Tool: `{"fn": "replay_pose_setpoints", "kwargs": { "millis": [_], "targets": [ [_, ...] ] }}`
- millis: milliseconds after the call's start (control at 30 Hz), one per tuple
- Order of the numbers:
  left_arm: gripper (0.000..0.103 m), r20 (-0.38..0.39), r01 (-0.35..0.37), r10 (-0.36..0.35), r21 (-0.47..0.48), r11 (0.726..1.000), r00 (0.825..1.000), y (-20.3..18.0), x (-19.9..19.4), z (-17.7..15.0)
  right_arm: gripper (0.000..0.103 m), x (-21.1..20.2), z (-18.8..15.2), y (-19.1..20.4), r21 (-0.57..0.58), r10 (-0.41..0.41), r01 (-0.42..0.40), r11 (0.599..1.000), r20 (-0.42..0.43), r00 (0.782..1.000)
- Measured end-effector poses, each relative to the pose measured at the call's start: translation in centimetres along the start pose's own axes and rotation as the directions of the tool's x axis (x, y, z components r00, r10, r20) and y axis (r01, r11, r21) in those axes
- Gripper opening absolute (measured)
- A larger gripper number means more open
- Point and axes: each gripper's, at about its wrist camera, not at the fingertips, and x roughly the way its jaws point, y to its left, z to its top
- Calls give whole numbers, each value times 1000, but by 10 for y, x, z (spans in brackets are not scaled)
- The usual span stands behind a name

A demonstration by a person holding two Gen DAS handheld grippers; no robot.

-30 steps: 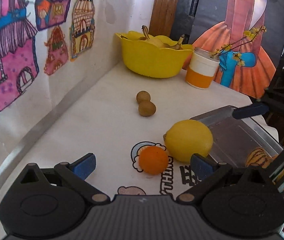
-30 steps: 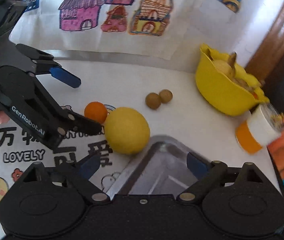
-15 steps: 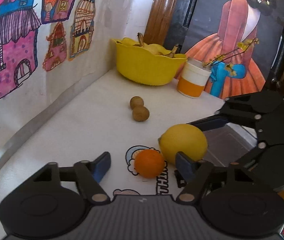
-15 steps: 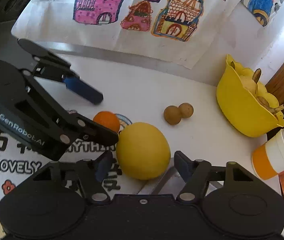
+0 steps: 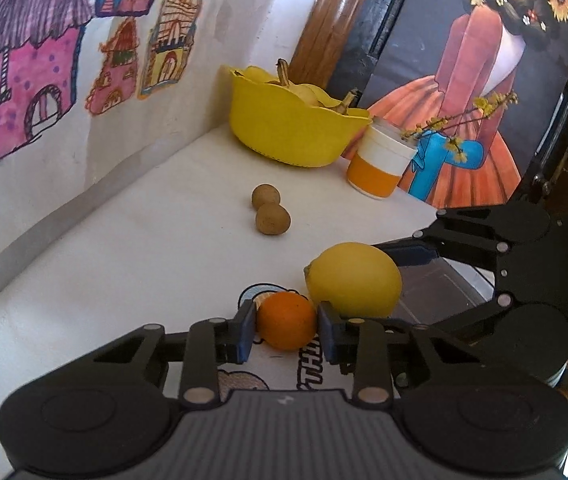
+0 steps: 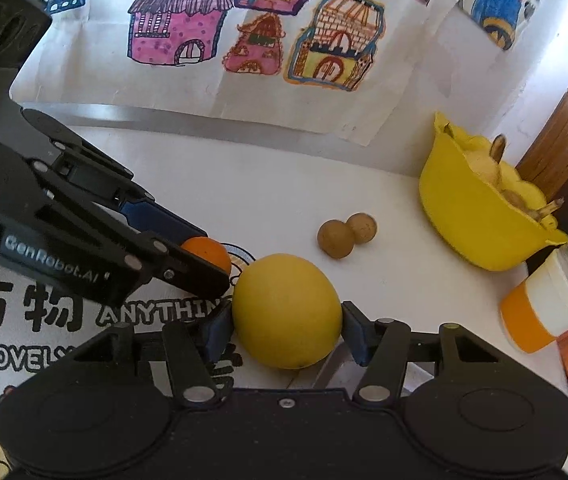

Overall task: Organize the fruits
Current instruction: 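Grasp the mandarin with the left gripper while the right gripper grasps the lemon, then carry the mandarin and lemon over the tray and open both grippers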

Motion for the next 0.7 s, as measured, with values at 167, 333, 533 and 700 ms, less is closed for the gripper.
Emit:
{"fn": "replay_pose_setpoints", "kwargs": {
  "millis": [167,333,533,700],
  "targets": [
    [35,20,-26,27,-54,998,999,5,-3,-1,59,-13,-1,0,-4,-61,62,998,71,996],
    [35,40,-35,38,-73,997,999,-6,-9,4,59,-34,-8,-16,66,-98,91,994,105,990],
    [35,53,15,-11,-91,996,999,-28,-7,15,59,-58,-40,-54,186,-155,138,973,82,984],
    [35,36,40,-37,-69,997,999,-59,10,20,59,-72,-81,-85,278,-199,180,944,44,979]
  ]
}}
